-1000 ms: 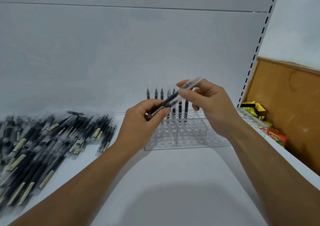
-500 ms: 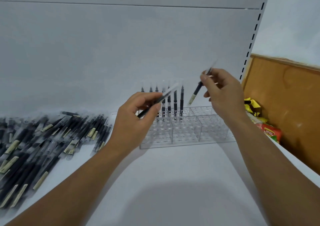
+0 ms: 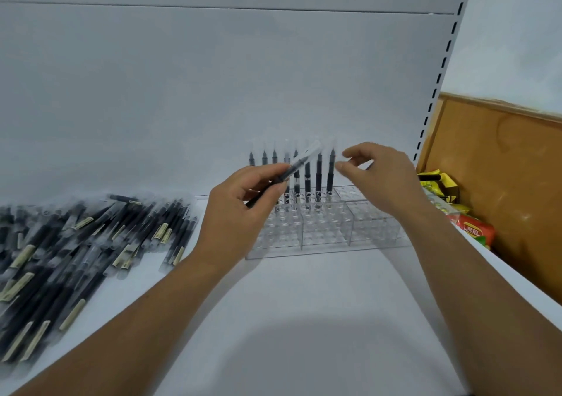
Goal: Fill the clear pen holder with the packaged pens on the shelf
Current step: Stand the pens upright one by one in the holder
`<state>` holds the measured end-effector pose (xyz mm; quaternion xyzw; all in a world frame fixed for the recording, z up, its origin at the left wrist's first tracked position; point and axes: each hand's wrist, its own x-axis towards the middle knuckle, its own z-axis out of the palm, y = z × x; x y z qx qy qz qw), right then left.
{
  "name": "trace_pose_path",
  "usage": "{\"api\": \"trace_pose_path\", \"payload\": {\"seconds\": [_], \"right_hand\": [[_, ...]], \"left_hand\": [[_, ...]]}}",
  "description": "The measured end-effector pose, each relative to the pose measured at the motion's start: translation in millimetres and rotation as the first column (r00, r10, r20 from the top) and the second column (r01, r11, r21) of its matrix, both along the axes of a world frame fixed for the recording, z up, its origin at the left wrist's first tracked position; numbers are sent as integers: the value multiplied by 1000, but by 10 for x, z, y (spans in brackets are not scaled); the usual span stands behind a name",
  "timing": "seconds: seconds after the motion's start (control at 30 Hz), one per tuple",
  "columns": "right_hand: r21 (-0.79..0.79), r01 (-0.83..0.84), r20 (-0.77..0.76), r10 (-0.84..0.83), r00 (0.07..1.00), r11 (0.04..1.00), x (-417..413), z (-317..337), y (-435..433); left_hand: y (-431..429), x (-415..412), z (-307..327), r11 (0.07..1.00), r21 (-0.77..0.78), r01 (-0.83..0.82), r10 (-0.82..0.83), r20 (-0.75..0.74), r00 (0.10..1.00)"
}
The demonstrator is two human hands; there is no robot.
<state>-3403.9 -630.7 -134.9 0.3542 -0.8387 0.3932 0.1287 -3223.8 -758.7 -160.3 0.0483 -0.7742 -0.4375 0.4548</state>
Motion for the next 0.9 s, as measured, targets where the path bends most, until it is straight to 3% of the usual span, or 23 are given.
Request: {"api": "trace_pose_path", "payload": {"seconds": [0.07,0.13,0.2,0.3,0.47,0.6,0.67,0.77,0.9], "right_hand": [[-170,-58,2,59,998,984,63,72,77],[-279,-265,112,306,946,923,186,139,96],[-277,-464,225,526,820,842,320,157,65],[-279,-566,274,629,727,776,447,127,-9],[-397,-486,272,606,748,778,478,132,-37],[-715,-252,294,607,739,653,349,272,66],[-783,-93,303,508,806,614,242,314,129],[-723,19,285,273,919,690,108,257,149],[-548,-30,170,146,975,836,19,113,83]], "left_hand": [[0,-2,6,1000,1,-6,6,2,1000],[-2,-11,0,1000,13,-13,13,13,1000],[-10,-22,-7,1000,21,-11,11,25,1000],[-15,-29,-11,1000,-12,-3,4,19,1000],[7,-38,-31,999,-52,4,-2,32,999],[-28,-22,-99,929,-367,-38,181,362,914],[-28,-5,-119,874,-485,36,242,497,833],[-34,-8,-151,814,-577,70,306,529,792],[-75,-31,-180,793,-607,58,336,514,790]]}}
